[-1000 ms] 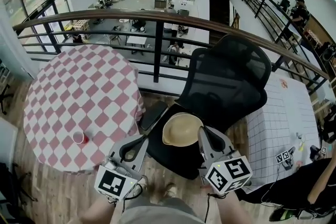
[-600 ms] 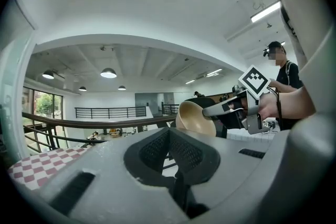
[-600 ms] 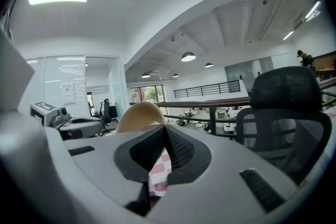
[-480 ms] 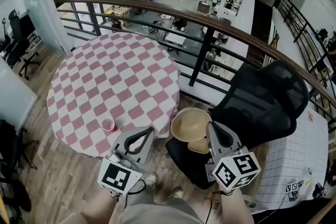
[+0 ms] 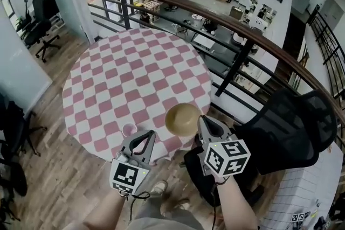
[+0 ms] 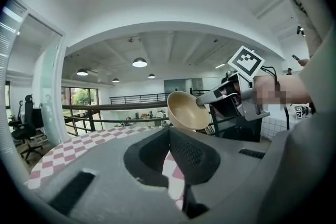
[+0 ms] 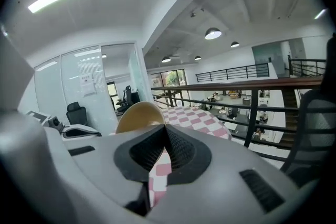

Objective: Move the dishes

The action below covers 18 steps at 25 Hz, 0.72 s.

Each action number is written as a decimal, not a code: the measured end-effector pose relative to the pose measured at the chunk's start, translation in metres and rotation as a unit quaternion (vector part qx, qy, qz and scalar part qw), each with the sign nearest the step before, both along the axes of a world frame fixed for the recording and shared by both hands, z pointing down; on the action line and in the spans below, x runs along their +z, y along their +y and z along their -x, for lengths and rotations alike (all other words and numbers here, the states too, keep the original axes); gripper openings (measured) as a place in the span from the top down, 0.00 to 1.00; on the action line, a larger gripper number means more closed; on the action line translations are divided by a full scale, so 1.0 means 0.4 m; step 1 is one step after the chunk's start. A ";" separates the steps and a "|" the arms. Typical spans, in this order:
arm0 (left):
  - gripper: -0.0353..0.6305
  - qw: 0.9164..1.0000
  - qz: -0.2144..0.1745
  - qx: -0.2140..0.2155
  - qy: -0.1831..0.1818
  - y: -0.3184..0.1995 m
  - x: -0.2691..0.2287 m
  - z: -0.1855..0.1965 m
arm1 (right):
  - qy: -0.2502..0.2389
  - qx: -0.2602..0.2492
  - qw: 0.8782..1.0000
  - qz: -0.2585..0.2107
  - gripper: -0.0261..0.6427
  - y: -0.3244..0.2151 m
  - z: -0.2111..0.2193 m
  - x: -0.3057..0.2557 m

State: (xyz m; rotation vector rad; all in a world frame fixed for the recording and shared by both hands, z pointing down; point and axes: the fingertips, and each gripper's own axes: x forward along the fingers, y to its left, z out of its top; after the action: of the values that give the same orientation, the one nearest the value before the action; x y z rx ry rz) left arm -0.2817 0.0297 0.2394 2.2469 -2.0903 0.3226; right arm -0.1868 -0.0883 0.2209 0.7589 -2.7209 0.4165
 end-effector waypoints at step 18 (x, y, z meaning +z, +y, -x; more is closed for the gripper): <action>0.93 0.990 0.124 -0.027 0.064 -0.102 0.385 0.105 | 0.158 -0.045 0.976 0.143 0.93 -0.074 0.178 0.517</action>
State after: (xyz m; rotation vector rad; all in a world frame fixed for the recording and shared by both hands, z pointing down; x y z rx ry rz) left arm -0.3238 -0.0112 0.3932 2.0107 -1.9249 0.3992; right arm -0.2582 -0.1181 0.4277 0.5671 -2.3231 0.5958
